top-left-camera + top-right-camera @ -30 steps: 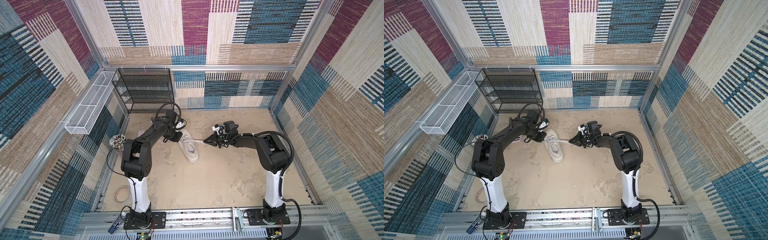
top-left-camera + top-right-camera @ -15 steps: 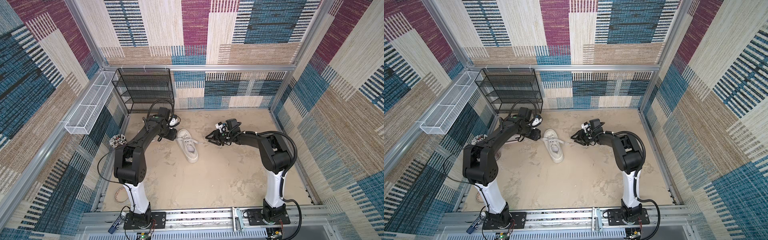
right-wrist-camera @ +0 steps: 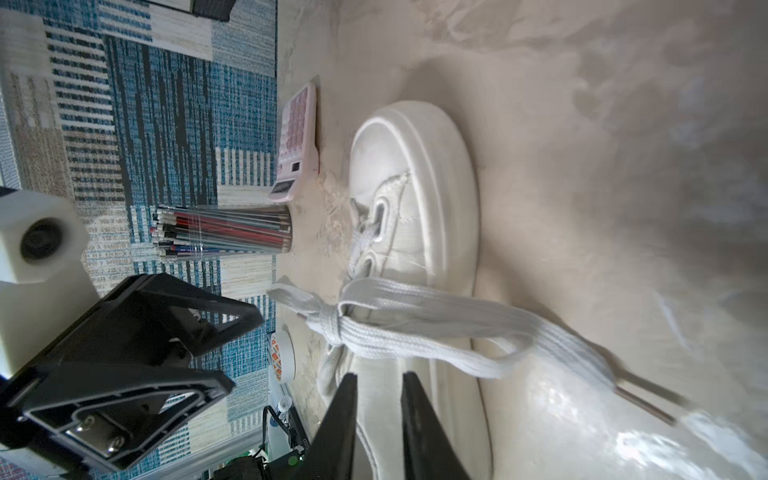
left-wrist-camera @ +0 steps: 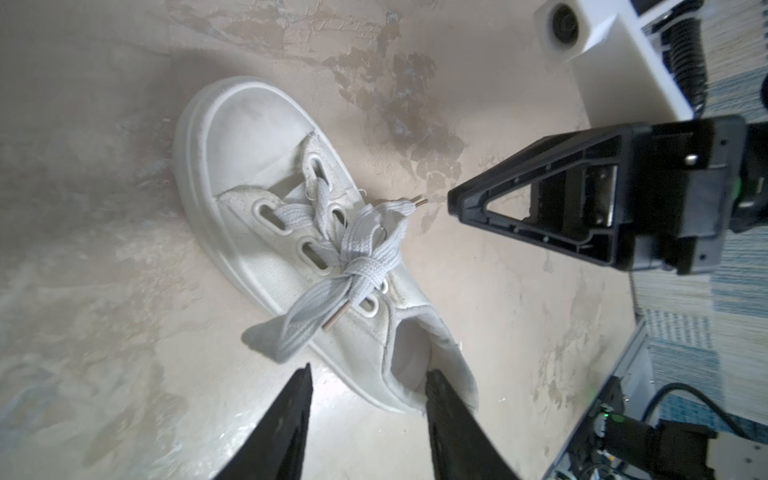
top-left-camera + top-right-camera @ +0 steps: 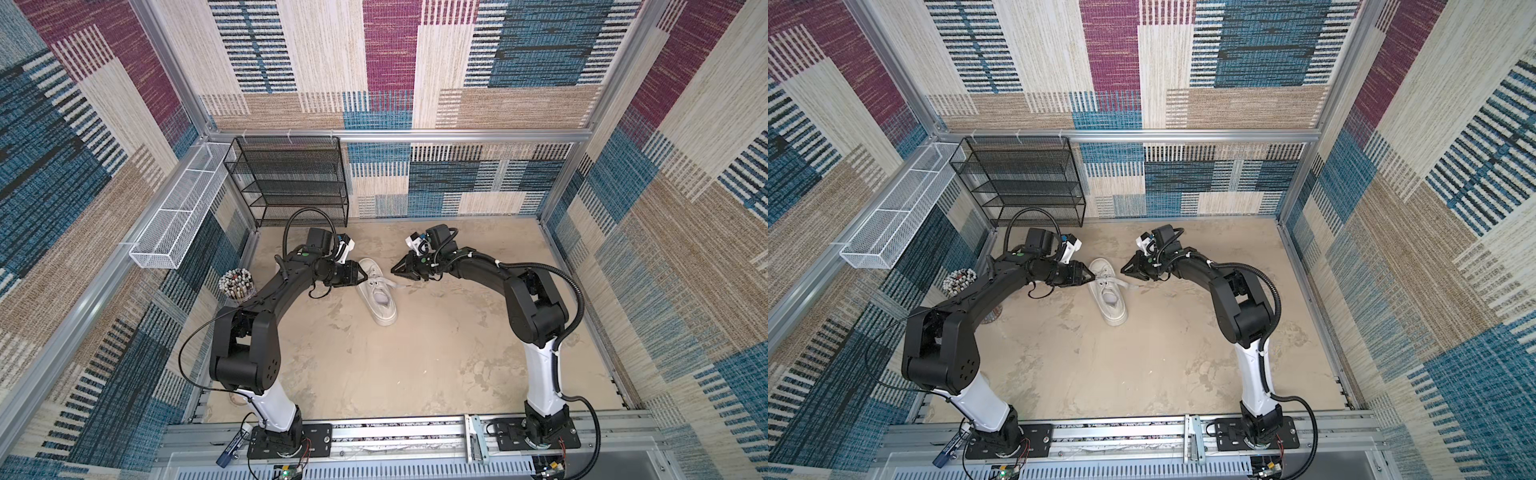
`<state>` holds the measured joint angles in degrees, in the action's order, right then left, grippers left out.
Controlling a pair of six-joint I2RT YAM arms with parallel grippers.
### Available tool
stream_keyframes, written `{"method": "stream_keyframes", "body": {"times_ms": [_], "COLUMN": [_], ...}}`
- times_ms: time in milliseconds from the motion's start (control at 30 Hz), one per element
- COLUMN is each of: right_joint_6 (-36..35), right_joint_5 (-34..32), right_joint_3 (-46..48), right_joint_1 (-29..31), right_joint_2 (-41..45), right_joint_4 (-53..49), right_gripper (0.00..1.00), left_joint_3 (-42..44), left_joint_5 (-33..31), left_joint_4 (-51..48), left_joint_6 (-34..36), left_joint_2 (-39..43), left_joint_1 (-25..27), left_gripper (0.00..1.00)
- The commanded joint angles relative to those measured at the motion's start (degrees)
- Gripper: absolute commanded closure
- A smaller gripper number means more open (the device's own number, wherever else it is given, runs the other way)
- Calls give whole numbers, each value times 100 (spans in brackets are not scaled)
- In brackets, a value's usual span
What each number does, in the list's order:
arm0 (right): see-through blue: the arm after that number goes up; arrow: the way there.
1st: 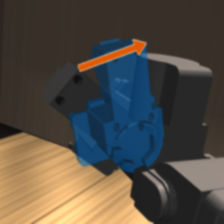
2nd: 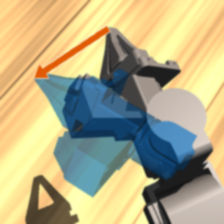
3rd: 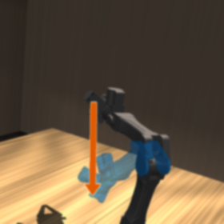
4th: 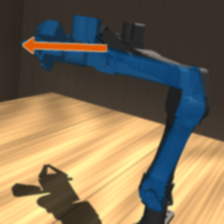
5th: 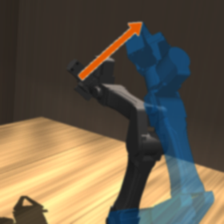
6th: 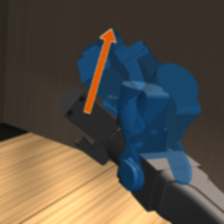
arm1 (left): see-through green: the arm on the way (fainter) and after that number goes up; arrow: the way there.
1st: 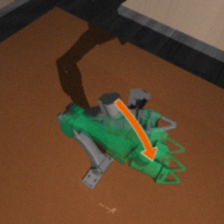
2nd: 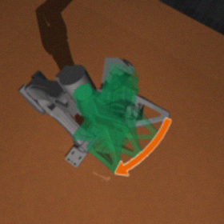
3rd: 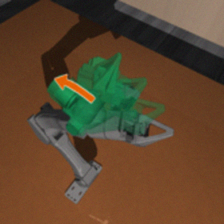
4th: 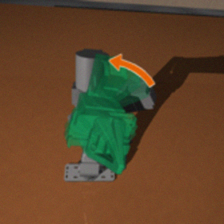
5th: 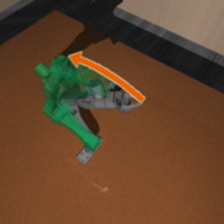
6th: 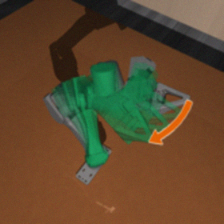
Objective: Tie the shoes
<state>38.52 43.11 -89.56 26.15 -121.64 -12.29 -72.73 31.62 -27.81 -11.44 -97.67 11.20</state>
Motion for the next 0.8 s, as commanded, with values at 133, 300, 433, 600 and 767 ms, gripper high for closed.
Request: {"method": "stream_keyframes", "body": {"times_ms": [133,300,433,600,767], "right_joint_6": [98,242,306,383,420], "right_joint_5": [318,468,565,660,690], "right_joint_3": [-455,-525,-602,-648,-664], "right_joint_1": [207,280,334,385,410], "right_joint_2": [-250,-354,-456,-560,-698], "right_joint_4": [11,168,204,286,362], "right_gripper": [85,88,89,90,91], "left_joint_3": [224,91,136,91,33], "left_joint_5": [396,408,360,366,475], "left_joint_4": [820,673,704,706,786], "left_joint_6": [-549,-453,-397,-319,-325], "left_joint_2": [-10,-211,-280,-364,-491], "left_joint_1": [14,14,22,22,30], "left_gripper": [51,50,50,50,50]}}
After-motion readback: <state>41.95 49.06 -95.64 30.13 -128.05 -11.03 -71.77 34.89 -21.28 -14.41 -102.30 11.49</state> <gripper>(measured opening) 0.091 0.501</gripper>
